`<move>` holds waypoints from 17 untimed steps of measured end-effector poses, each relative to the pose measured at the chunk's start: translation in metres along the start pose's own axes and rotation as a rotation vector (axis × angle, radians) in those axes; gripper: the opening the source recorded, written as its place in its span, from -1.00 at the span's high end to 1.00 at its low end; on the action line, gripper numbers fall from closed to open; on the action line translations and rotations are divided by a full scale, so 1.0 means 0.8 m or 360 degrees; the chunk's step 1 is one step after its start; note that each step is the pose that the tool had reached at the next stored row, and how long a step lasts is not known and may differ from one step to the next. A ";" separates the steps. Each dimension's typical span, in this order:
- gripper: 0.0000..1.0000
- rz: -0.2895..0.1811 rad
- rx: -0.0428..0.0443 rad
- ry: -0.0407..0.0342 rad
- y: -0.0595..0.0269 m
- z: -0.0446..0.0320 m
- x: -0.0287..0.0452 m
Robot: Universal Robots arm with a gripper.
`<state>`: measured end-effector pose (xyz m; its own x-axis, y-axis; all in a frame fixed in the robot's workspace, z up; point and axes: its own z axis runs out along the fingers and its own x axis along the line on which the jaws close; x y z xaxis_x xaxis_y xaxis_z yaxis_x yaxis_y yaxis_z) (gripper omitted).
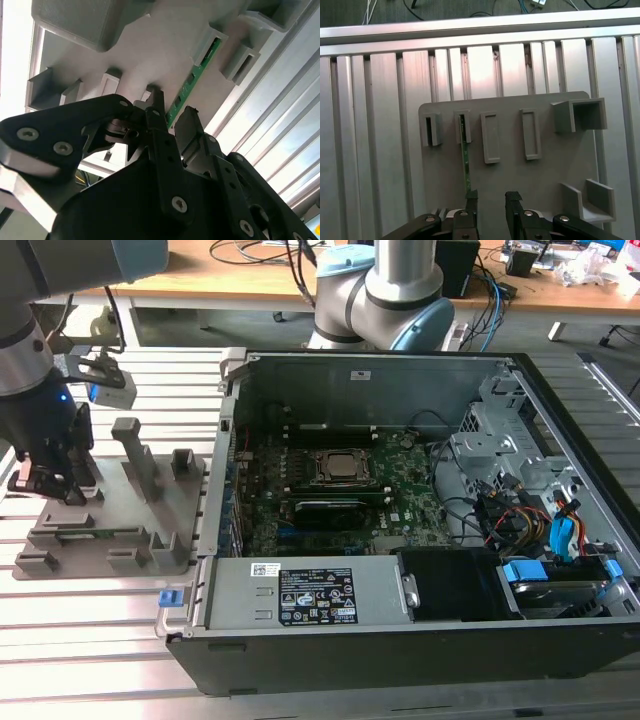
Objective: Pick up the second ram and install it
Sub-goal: 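Pick up the second ram and move it above second insertion slot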
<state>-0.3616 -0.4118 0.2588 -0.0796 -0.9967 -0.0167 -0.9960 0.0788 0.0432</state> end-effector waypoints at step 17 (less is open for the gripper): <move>0.28 -0.0083 -0.0001 0.0002 -0.002 0.0408 0.0252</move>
<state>-0.3634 -0.4313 0.2258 -0.0277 -0.9995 -0.0179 -0.9987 0.0269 0.0432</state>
